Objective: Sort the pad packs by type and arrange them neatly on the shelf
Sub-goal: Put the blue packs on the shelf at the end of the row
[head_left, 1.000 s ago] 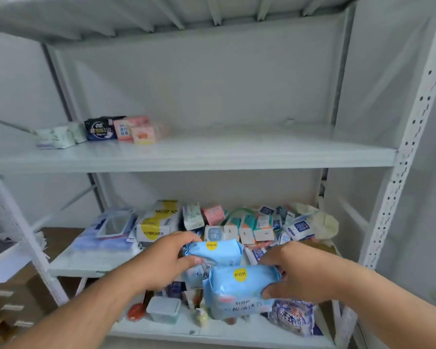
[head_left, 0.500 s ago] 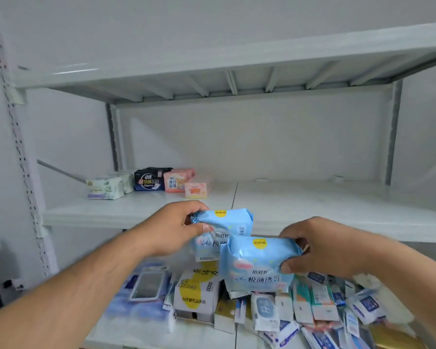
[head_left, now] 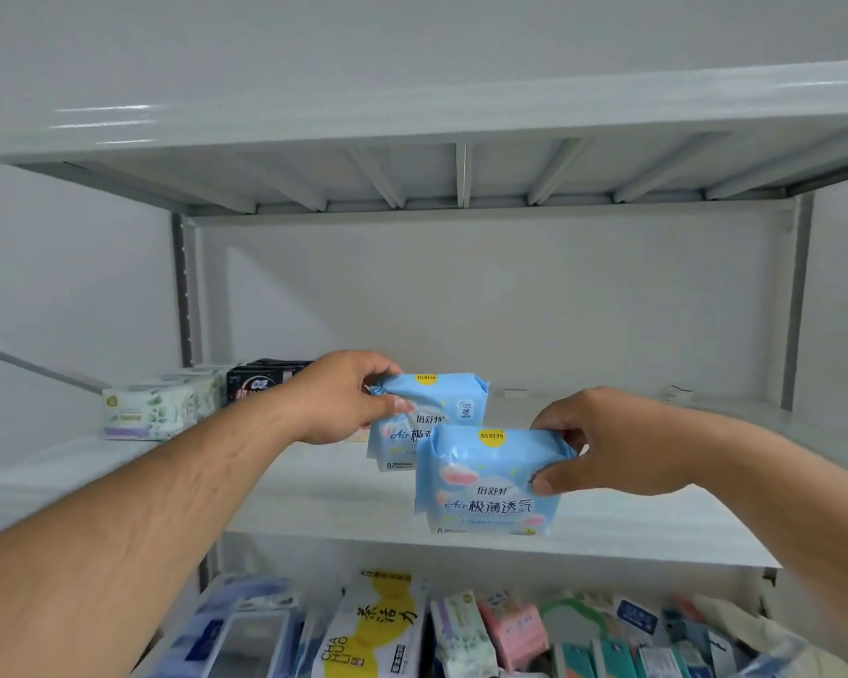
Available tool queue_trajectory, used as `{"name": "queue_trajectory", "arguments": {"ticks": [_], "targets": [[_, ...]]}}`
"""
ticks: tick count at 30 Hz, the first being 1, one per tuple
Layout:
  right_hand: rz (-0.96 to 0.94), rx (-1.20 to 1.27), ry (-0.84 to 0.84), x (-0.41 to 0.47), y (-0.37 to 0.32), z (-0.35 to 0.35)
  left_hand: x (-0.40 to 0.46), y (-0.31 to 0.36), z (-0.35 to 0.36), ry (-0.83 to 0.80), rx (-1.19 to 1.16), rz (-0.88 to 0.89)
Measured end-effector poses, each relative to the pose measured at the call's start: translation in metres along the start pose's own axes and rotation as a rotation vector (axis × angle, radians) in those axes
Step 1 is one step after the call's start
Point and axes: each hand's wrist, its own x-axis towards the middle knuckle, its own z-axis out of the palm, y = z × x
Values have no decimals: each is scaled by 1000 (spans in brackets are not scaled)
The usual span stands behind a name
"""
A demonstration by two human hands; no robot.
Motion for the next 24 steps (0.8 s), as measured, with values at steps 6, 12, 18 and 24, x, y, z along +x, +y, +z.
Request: {"name": "queue_trajectory", "arguments": {"ticks": [6, 12, 18, 24], "targets": [[-3, 40, 54, 55, 49, -8, 75, -2, 9, 58, 99, -24], [33, 14, 50, 104, 85, -8, 141, -20, 19, 42, 152, -47], [118, -8, 79, 151, 113, -4, 212, -45, 25, -9, 196, -32], [227, 15, 110, 204, 124, 2, 283, -77, 34, -114, 207, 4]]}}
